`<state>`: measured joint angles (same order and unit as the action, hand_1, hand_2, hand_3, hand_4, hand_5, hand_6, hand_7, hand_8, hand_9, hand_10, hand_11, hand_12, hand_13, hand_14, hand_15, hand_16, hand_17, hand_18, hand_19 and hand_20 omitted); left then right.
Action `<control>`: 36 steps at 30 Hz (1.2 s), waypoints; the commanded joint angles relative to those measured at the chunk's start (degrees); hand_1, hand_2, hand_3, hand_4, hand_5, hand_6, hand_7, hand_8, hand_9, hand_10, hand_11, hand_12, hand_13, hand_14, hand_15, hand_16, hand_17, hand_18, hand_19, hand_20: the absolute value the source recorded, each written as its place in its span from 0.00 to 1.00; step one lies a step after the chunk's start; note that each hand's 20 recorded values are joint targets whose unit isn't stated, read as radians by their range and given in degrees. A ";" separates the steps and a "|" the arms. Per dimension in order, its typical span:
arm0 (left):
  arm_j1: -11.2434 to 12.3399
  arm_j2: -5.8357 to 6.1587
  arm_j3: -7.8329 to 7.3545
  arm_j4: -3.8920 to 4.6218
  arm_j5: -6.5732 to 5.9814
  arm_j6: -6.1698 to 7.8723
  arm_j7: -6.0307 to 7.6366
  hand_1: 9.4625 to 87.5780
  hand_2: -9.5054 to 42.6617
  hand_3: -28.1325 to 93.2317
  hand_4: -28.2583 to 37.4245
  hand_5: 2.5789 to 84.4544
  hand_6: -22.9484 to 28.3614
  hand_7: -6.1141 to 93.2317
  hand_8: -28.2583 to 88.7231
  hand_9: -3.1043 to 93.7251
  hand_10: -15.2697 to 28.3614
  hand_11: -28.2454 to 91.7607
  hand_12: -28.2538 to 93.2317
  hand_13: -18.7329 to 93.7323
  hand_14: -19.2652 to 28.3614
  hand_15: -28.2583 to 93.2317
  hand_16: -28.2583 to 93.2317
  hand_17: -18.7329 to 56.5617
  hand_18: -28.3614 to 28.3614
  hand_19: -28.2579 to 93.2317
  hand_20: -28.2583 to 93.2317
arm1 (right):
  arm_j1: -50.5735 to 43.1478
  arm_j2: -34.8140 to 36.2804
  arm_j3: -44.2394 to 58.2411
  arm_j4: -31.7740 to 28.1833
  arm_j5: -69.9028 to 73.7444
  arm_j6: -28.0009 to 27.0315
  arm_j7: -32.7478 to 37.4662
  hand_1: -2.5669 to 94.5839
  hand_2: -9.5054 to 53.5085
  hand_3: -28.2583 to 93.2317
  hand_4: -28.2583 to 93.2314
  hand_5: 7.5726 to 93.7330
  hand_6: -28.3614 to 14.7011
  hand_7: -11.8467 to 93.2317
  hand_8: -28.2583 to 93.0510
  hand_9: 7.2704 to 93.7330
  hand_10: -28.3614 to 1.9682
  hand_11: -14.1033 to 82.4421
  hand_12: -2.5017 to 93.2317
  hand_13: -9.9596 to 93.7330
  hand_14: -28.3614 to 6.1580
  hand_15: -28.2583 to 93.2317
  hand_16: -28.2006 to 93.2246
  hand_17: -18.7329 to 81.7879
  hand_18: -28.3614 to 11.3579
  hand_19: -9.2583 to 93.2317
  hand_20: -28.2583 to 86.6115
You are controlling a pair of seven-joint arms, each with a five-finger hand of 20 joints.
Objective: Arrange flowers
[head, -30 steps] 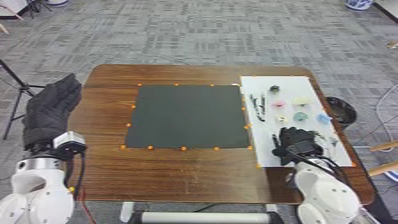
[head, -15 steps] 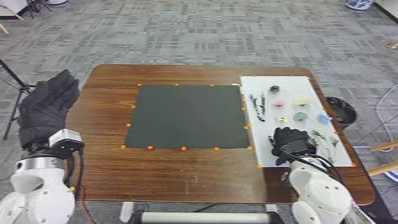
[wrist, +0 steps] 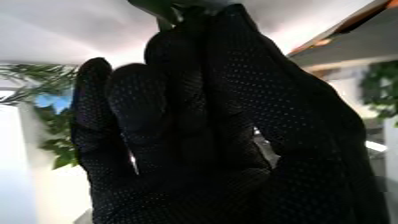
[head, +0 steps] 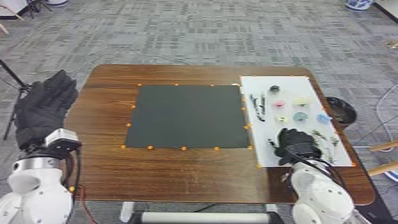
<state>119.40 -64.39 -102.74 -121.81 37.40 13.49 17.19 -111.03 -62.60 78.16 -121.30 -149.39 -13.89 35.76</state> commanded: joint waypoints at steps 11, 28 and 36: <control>6.37 0.50 -4.27 0.29 -10.93 -2.91 2.82 0.22 0.45 0.85 0.00 0.58 0.63 0.17 0.16 0.42 0.70 0.41 0.28 0.40 0.74 0.44 0.18 0.17 0.75 0.55 0.28 | 22.80 0.14 -12.32 1.81 19.24 10.63 4.18 0.58 0.00 0.81 0.08 0.64 0.69 0.76 0.29 0.80 0.63 0.48 0.67 0.75 0.52 0.76 0.60 0.54 0.11 0.85 0.56; 11.26 1.30 -7.65 1.02 -13.82 -6.06 0.94 0.22 0.43 0.84 0.00 0.54 0.61 0.16 0.17 0.40 0.68 0.39 0.29 0.39 0.72 0.42 0.19 0.17 0.74 0.53 0.29 | 45.79 -16.07 -27.32 22.24 41.71 9.83 12.30 0.57 0.00 0.79 0.10 0.64 0.71 0.78 0.27 0.80 0.61 0.49 0.67 0.76 0.46 0.79 0.55 0.55 0.08 0.88 0.55; 11.99 2.64 -6.56 0.20 -15.77 -4.03 3.18 0.22 0.43 0.84 0.00 0.55 0.61 0.16 0.16 0.41 0.68 0.40 0.29 0.40 0.72 0.43 0.19 0.17 0.74 0.53 0.29 | 48.00 -21.57 -32.22 29.44 41.23 9.40 16.41 0.57 0.00 0.79 0.10 0.64 0.70 0.78 0.26 0.79 0.61 0.51 0.66 0.76 0.45 0.80 0.54 0.55 0.07 0.88 0.55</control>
<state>130.23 -62.61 -109.70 -121.07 22.85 9.86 19.49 -63.88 -79.41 49.22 -94.59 -106.64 -4.35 50.68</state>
